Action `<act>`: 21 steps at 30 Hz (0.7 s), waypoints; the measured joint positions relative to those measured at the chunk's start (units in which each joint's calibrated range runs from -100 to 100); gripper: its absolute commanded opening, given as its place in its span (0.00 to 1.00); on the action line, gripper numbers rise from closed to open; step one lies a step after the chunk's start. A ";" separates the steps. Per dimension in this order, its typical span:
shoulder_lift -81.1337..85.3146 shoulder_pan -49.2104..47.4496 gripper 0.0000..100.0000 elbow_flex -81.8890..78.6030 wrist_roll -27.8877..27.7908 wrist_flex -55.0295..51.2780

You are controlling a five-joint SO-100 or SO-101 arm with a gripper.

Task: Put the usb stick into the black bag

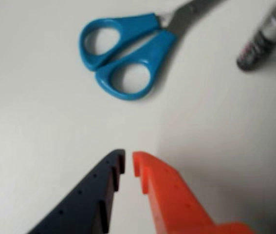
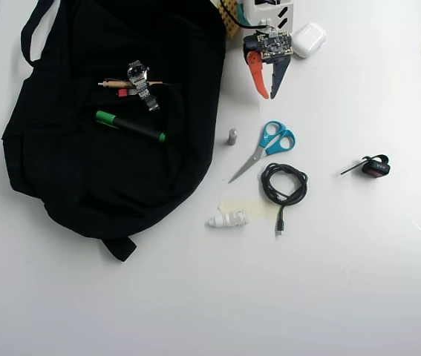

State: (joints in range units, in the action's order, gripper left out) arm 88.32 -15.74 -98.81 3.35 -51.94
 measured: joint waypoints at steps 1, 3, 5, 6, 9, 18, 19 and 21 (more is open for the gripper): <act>0.00 0.15 0.02 0.00 1.47 -0.60; 0.00 0.15 0.02 0.00 2.98 -2.13; 0.00 0.15 0.02 0.00 3.47 -4.18; 0.00 0.15 0.02 0.00 3.57 -5.03; 0.00 0.15 0.02 0.00 3.66 -5.97; 0.00 0.15 0.02 -0.09 3.66 -6.05; 0.00 0.15 0.02 -0.09 3.66 -6.05; 0.00 0.15 0.02 -0.09 3.66 -6.05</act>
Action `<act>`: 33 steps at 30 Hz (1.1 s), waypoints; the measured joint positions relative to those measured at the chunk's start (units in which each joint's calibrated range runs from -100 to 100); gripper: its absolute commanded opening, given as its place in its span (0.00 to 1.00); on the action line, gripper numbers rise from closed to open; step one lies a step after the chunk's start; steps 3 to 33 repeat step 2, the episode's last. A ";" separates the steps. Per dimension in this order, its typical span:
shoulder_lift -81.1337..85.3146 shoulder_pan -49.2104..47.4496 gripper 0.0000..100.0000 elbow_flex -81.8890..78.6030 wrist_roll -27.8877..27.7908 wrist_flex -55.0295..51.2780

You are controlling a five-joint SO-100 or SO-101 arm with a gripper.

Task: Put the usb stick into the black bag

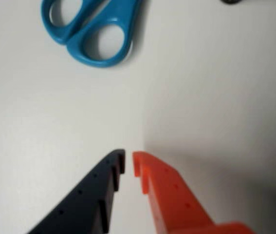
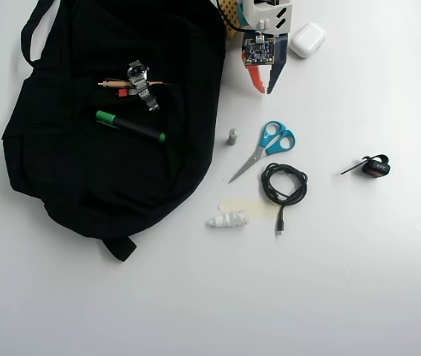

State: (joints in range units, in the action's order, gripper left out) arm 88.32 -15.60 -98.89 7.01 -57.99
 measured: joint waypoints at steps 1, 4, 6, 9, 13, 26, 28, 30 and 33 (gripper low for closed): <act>0.00 0.00 0.02 0.00 0.00 0.00; 0.00 0.00 0.02 0.00 0.00 0.00; 0.00 0.00 0.02 0.00 0.00 0.00; 0.00 0.00 0.02 0.00 0.00 0.00; 0.00 0.00 0.02 0.00 0.00 0.00; 0.00 0.00 0.02 0.00 0.00 0.00; 0.00 0.00 0.02 0.00 0.00 0.00; 0.00 0.00 0.02 0.00 0.00 0.00; 0.00 0.00 0.02 0.00 0.00 0.00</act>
